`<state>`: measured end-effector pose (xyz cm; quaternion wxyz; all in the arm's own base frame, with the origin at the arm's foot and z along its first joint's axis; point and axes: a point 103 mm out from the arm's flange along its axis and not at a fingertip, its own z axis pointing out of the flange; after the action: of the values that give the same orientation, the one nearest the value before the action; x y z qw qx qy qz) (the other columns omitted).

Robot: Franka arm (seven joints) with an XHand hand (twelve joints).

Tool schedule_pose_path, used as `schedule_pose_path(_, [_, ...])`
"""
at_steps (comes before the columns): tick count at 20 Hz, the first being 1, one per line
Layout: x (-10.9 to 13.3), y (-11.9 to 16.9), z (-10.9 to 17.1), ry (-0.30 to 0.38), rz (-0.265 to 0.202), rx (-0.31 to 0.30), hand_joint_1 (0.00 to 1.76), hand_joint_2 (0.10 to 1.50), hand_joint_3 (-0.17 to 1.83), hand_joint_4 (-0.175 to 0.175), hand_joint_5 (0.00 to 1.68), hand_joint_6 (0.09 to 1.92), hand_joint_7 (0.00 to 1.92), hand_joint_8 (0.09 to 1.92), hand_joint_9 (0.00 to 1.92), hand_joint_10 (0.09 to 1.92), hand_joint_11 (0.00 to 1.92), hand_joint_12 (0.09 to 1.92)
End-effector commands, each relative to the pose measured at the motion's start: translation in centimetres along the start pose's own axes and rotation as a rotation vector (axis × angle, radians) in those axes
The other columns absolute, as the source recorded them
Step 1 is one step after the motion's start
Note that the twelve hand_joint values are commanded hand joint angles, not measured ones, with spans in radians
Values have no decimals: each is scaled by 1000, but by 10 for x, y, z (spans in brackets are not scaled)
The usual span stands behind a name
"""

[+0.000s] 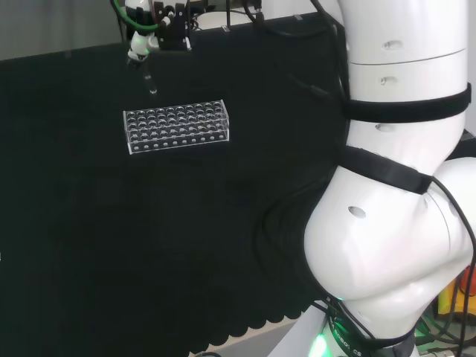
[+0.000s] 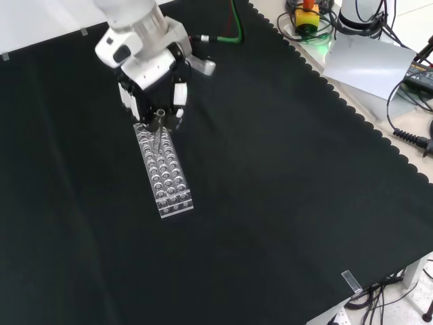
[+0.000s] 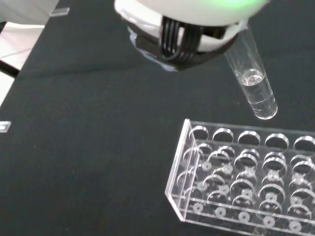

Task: Shake the test tube.

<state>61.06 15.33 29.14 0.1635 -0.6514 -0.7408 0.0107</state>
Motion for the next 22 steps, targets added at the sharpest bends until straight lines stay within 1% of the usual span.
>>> schedule_pose_path(1, [-13,-13,-25,1,24,-37,1421,807,333,-175,1253,563,1683,528,1263,619,1110,1022])
schedule_pose_path(4, [-15,-17,-27,4,35,-39,1421,808,332,-175,1253,563,1683,529,1263,619,1109,1023])
schedule_pose_path(6, [-10,-18,-26,11,33,-39,1421,808,331,-175,1253,562,1683,529,1263,619,1109,1023])
schedule_pose_path(9, [6,-18,-24,28,7,-36,1421,808,331,-175,1253,562,1682,530,1263,619,1108,1023])
schedule_pose_path(13, [35,-17,-23,38,-44,-36,1421,808,330,-175,1253,562,1682,531,1263,618,1107,1023])
schedule_pose_path(15, [41,-16,-25,36,-52,-41,1421,808,330,-175,1253,561,1682,531,1263,618,1106,1024])
schedule_pose_path(17, [37,-17,-29,32,-42,-50,1421,808,330,-175,1253,561,1682,531,1263,618,1106,1024])
schedule_pose_path(19, [23,-20,-34,20,-15,-60,1421,809,329,-175,1253,561,1681,531,1264,618,1105,1024])
schedule_pose_path(22, [-13,-26,-44,-12,50,-76,1421,809,329,-175,1254,560,1681,532,1264,617,1104,1025])
